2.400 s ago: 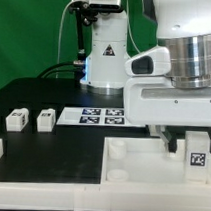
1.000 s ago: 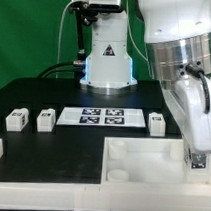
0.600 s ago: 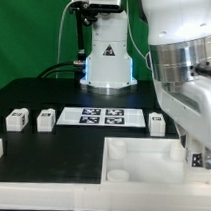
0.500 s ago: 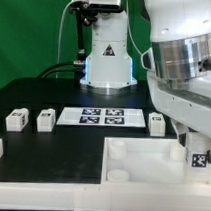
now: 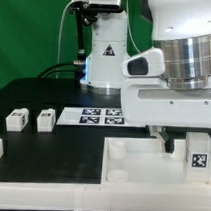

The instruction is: Assemble one leg

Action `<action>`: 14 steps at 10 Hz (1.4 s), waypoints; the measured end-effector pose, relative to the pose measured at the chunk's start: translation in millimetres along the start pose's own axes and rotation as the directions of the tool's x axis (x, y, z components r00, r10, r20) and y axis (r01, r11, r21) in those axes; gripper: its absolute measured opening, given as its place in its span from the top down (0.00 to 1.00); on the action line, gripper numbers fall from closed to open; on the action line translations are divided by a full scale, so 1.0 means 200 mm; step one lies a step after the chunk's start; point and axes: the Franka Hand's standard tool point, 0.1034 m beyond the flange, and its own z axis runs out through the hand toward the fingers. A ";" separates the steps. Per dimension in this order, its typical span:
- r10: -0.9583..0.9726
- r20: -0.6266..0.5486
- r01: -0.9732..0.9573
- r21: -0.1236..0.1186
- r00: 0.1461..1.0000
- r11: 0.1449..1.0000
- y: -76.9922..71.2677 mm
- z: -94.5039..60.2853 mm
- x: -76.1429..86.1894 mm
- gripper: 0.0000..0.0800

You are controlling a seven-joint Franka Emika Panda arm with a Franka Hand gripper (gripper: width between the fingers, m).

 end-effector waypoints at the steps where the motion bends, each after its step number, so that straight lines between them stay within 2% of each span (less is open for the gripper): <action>1: -0.142 -0.004 0.141 -0.010 0.990 0.990 0.02 0.00 0.01 0.19; 2: -0.150 -0.007 0.150 -0.010 0.989 0.989 0.03 0.00 0.02 0.19; 4: -0.110 -0.007 0.110 -0.010 0.994 0.994 0.03 0.00 0.02 0.51; 5: -0.025 -0.007 0.025 -0.007 1.000 1.000 0.02 0.00 0.02 0.51; 6: 0.076 -0.006 -0.076 -0.002 0.997 0.997 0.02 0.00 0.01 0.64; 7: 0.137 -0.005 -0.137 -0.001 0.991 0.991 0.02 0.00 0.01 0.64; 8: 0.316 -0.004 -0.316 -0.002 0.949 0.949 0.01 0.01 0.02 0.64; 10: 0.621 -0.012 -0.622 -0.012 0.783 0.783 0.01 0.01 0.02 0.64; 12: 0.882 0.012 -0.882 -0.004 0.472 0.472 0.02 0.01 0.01 0.64; 13: 0.928 0.024 -0.928 0.007 0.372 0.372 0.03 0.01 0.01 0.64; 14: 0.975 0.038 -0.976 0.005 0.219 0.219 0.02 0.01 0.00 0.64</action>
Offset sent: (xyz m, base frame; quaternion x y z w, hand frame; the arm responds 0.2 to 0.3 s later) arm 0.0000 0.0000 0.0000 0.0000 0.0000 0.0000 1.0000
